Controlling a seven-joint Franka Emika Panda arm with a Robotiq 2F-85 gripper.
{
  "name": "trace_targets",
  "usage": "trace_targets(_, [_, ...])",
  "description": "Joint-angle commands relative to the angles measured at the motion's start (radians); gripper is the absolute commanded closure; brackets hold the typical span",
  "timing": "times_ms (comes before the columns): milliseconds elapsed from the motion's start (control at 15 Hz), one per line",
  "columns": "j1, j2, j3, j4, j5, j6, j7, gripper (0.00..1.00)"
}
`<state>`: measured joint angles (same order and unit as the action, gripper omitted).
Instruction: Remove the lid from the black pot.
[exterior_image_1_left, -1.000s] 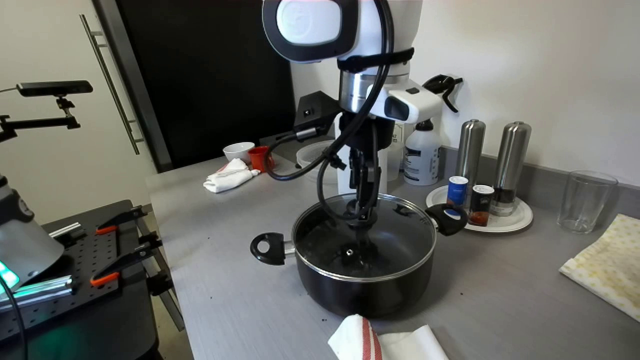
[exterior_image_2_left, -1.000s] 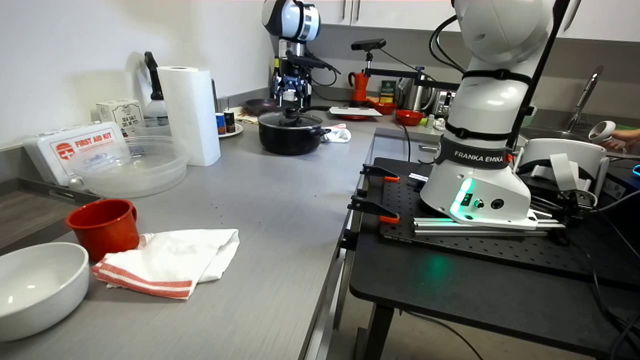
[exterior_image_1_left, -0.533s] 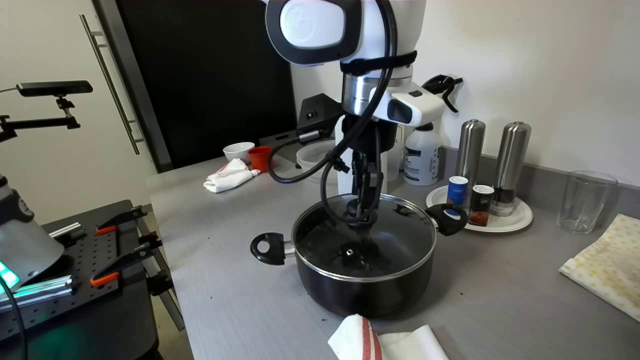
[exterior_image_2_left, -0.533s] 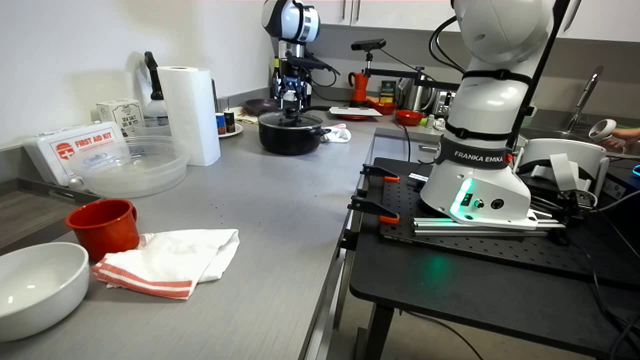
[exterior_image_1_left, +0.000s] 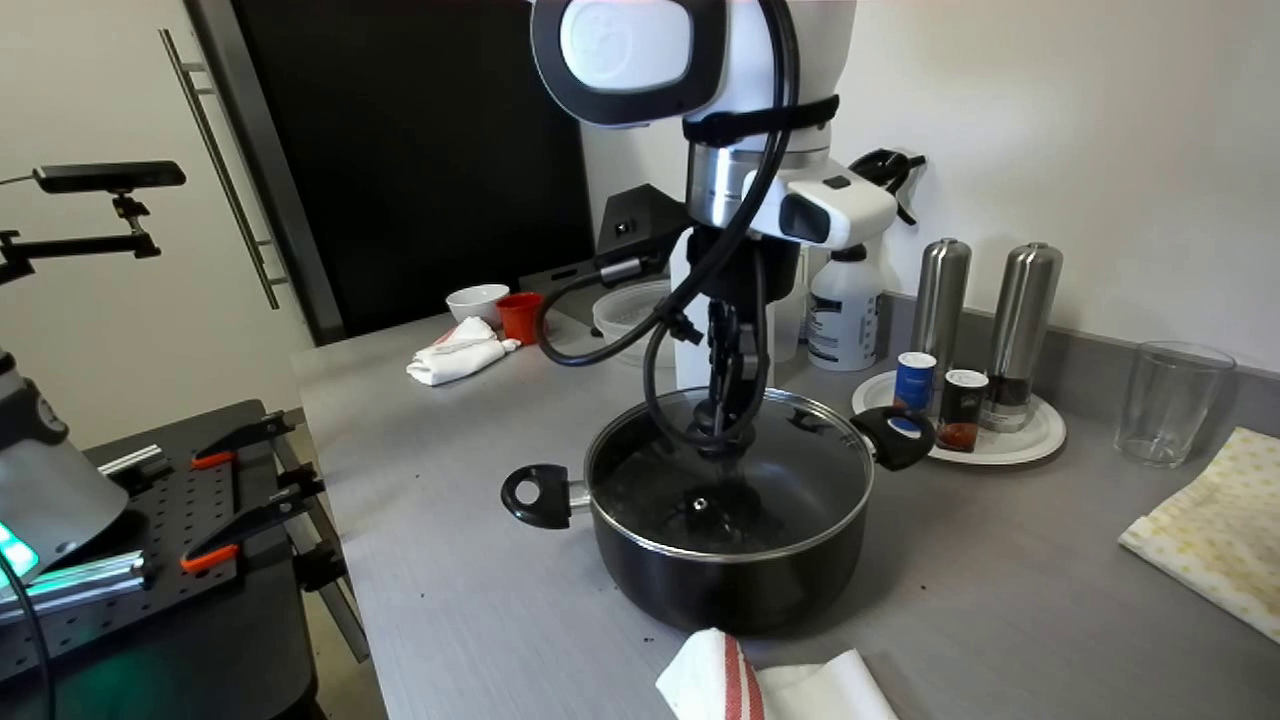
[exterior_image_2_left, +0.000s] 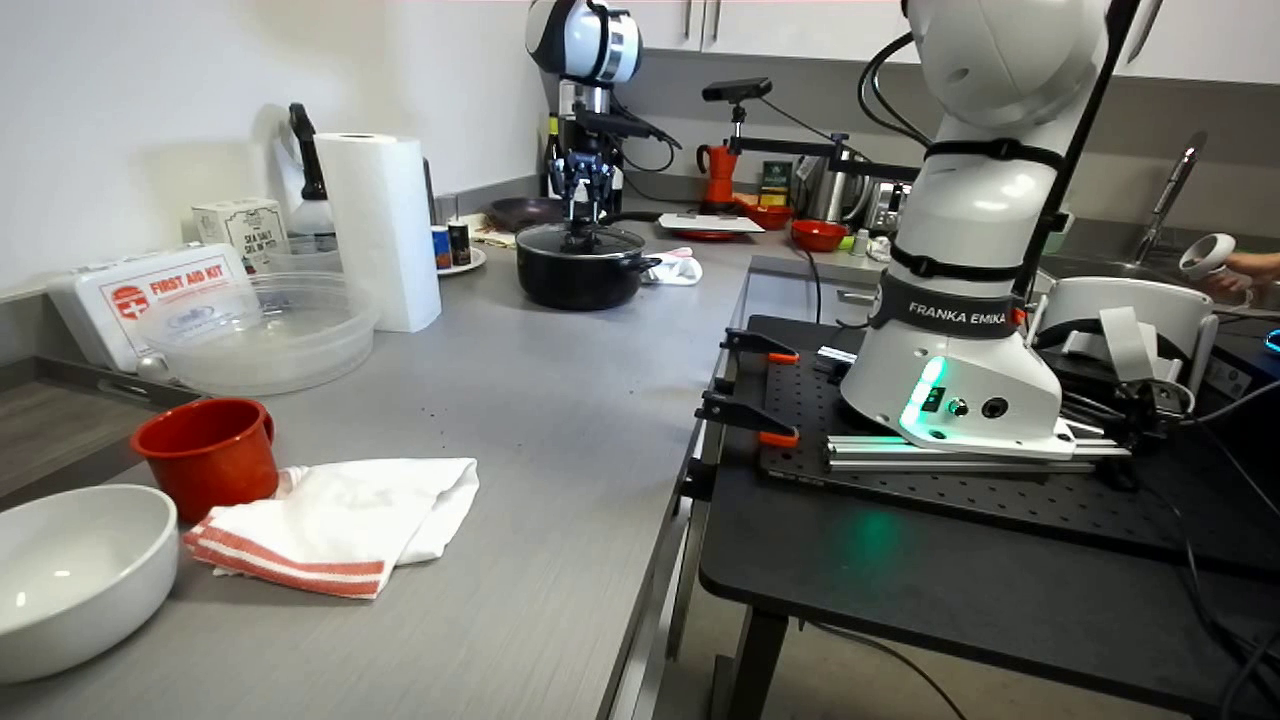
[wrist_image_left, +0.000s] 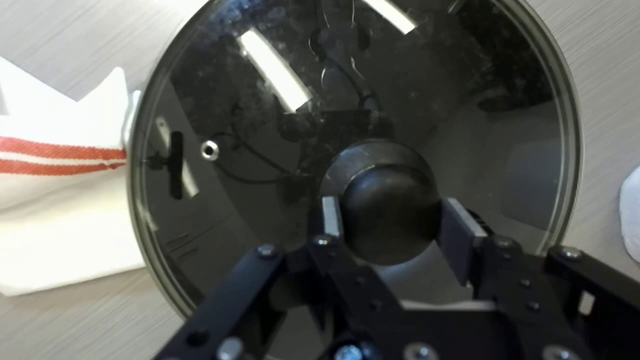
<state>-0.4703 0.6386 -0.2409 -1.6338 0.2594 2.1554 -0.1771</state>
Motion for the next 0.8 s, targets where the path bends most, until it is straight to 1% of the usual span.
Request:
trace_targets(0, [-0.010,-0.001,0.015,0.010,-0.011,0.013,0.012,0.75])
trace_targets(267, [0.000,-0.078,0.019,-0.057,-0.015,0.027,-0.017,0.75])
trace_targets(733, [0.054,-0.310,0.018,-0.255,-0.071,0.105,-0.068,0.75])
